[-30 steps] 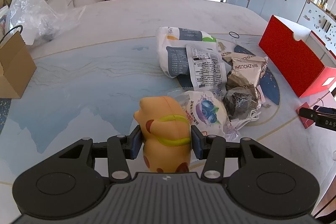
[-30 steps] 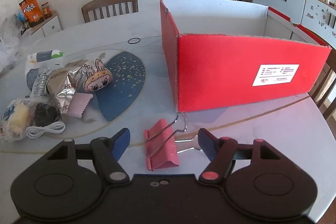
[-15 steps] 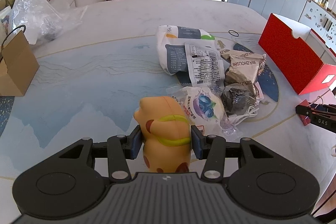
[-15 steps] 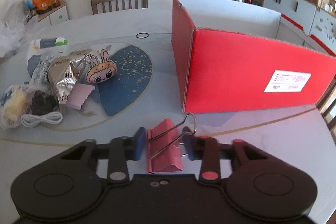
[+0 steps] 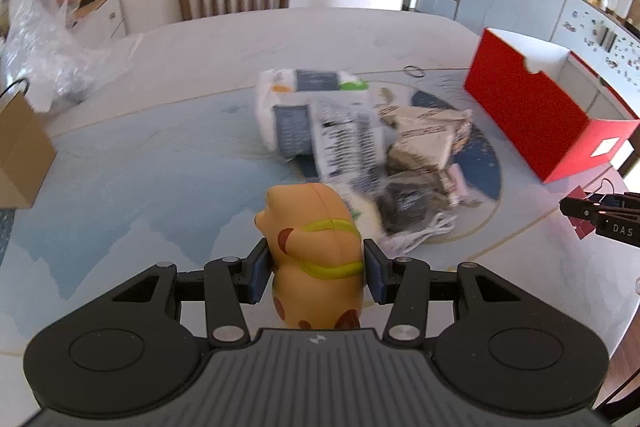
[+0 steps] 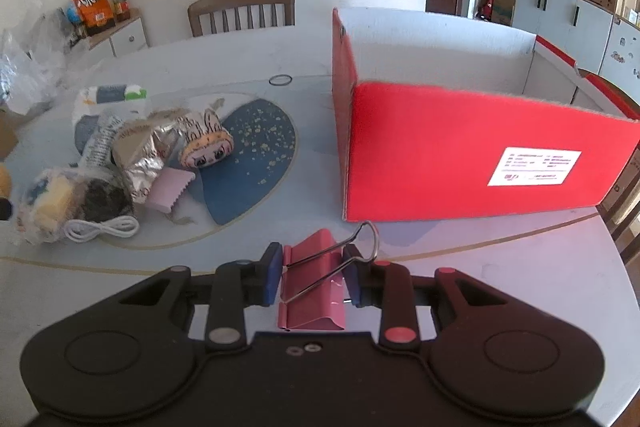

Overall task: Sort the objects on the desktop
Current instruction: 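Carry the yellow toy and pink clip into the red box with both tools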

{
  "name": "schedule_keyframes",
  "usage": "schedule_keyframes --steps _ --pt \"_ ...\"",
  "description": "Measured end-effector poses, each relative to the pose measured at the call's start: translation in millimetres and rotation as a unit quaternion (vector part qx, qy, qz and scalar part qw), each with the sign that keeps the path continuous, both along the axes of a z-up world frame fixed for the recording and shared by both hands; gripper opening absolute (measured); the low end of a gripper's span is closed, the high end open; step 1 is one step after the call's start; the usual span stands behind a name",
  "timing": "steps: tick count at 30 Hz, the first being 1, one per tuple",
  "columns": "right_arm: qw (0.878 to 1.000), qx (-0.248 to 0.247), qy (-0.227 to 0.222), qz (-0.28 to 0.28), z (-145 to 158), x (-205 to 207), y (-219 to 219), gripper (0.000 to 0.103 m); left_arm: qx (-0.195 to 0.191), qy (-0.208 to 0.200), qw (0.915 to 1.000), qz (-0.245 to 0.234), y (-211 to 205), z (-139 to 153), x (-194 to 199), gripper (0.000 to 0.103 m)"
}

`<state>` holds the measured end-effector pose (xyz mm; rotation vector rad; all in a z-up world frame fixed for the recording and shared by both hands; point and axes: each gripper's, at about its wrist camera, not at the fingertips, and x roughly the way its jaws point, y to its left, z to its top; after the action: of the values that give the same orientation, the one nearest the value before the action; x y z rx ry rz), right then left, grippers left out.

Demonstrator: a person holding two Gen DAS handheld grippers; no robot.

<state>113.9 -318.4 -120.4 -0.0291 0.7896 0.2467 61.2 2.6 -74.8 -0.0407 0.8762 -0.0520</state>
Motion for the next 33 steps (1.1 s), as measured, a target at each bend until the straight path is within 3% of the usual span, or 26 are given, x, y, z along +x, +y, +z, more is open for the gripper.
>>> schedule_keyframes --steps 10,20,33 --pt "1.000 0.020 -0.012 0.016 50.2 -2.2 -36.4 0.032 -0.005 -0.024 0.9974 -0.068 -61.1 20.0 25.2 0.046" --pt "0.998 0.034 -0.044 0.019 93.5 26.6 -85.7 0.032 -0.011 -0.041 0.9906 -0.130 -134.0 45.7 56.5 0.047" --pt "0.997 0.043 -0.056 0.018 104.0 88.7 -132.9 0.032 -0.011 -0.055 0.9813 -0.184 -219.6 71.8 112.3 0.047"
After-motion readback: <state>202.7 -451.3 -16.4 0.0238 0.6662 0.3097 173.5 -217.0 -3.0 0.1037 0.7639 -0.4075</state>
